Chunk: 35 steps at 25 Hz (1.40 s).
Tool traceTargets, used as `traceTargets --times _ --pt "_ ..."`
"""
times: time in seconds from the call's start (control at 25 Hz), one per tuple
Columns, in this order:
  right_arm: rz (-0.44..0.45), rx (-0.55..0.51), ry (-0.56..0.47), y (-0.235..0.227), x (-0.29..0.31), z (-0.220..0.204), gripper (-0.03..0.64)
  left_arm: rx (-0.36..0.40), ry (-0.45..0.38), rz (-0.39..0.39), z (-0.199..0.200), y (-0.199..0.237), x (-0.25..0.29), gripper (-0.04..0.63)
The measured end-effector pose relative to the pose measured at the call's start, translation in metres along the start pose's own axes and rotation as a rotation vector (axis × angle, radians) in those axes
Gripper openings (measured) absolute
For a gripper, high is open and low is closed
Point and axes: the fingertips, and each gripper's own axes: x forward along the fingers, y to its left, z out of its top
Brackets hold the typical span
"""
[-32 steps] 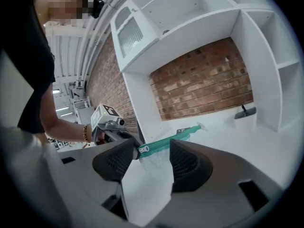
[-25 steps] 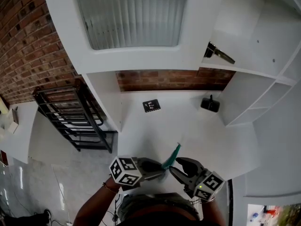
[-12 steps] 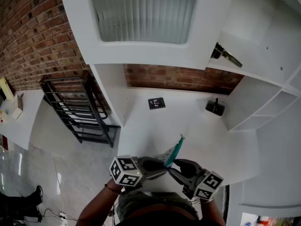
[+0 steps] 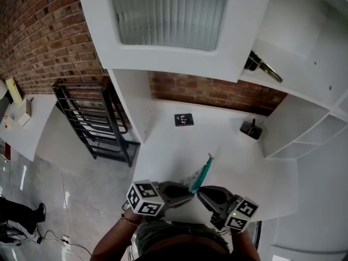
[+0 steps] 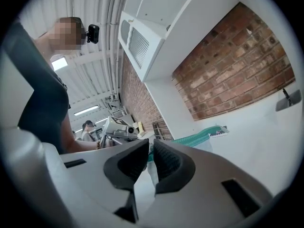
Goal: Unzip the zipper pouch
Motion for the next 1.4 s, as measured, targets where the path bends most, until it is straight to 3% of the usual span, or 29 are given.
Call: traceTargets --times 0.48,1.4 --pt "0.082 -0.006 0.015 0.005 -0.015 -0.003 0.006 -0.040 -0.046 0.028 0.000 -0.011 0.015 0.054" --pt "-0.019 -0.049 -0.003 -0.004 -0.022 0.002 0.006 -0.069 -0.018 0.082 0.004 -0.010 0.023 0.046"
